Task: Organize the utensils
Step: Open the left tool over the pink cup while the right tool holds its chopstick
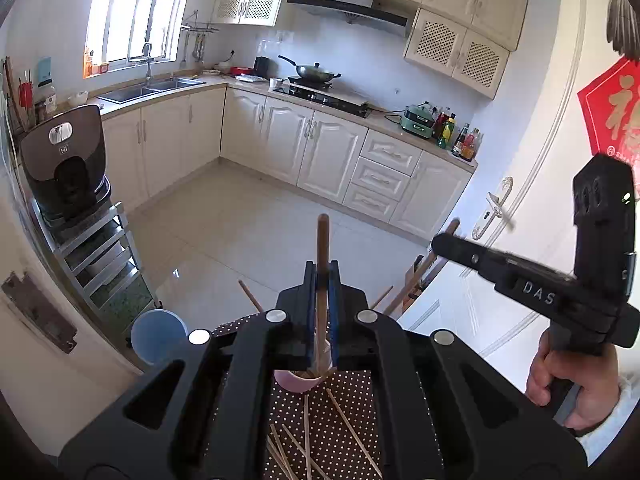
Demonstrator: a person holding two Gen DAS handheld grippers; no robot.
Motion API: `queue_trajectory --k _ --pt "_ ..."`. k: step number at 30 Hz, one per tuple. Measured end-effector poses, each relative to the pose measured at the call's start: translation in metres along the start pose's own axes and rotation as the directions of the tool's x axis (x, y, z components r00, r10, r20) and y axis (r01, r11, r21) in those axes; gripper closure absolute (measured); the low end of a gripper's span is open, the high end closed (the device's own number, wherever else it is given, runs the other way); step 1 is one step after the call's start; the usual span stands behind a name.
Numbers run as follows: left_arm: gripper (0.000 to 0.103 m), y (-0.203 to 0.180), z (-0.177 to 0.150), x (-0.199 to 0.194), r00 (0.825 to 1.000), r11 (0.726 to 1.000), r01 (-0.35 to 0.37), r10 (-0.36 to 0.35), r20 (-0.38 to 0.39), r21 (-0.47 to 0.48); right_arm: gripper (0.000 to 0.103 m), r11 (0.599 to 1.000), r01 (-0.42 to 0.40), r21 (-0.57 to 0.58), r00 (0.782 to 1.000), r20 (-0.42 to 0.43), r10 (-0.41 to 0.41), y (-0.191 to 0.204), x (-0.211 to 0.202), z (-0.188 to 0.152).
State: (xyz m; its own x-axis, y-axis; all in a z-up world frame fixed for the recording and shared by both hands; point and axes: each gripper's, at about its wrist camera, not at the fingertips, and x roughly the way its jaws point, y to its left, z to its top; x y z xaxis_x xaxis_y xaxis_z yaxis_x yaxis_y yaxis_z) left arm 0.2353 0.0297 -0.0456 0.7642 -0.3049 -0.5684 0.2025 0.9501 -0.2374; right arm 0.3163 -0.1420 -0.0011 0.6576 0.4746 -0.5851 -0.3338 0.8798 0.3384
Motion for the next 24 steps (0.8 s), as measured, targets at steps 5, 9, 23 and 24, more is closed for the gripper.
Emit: queue_trajectory --k 5,9,23,24 --pt "0.097 -0.002 0.000 0.016 1.000 1.000 -0.008 0.008 -0.019 -0.010 0.098 0.998 0.019 -0.059 1.000 0.008 -0.018 0.000 0.008 0.005" --pt "0.097 -0.002 -0.003 0.033 0.999 1.000 -0.022 0.021 -0.039 -0.011 0.098 0.995 0.039 -0.094 0.999 -0.004 -0.040 -0.003 0.020 0.000" --pt "0.097 -0.007 -0.030 0.079 0.986 0.998 -0.065 0.066 -0.155 0.010 0.098 0.996 0.041 -0.073 0.996 -0.075 -0.047 -0.021 0.049 -0.024" --pt "0.097 -0.007 -0.032 0.081 0.984 0.998 -0.063 0.064 -0.164 0.011 0.098 0.997 0.039 -0.072 0.996 -0.083 -0.045 -0.021 0.051 -0.025"
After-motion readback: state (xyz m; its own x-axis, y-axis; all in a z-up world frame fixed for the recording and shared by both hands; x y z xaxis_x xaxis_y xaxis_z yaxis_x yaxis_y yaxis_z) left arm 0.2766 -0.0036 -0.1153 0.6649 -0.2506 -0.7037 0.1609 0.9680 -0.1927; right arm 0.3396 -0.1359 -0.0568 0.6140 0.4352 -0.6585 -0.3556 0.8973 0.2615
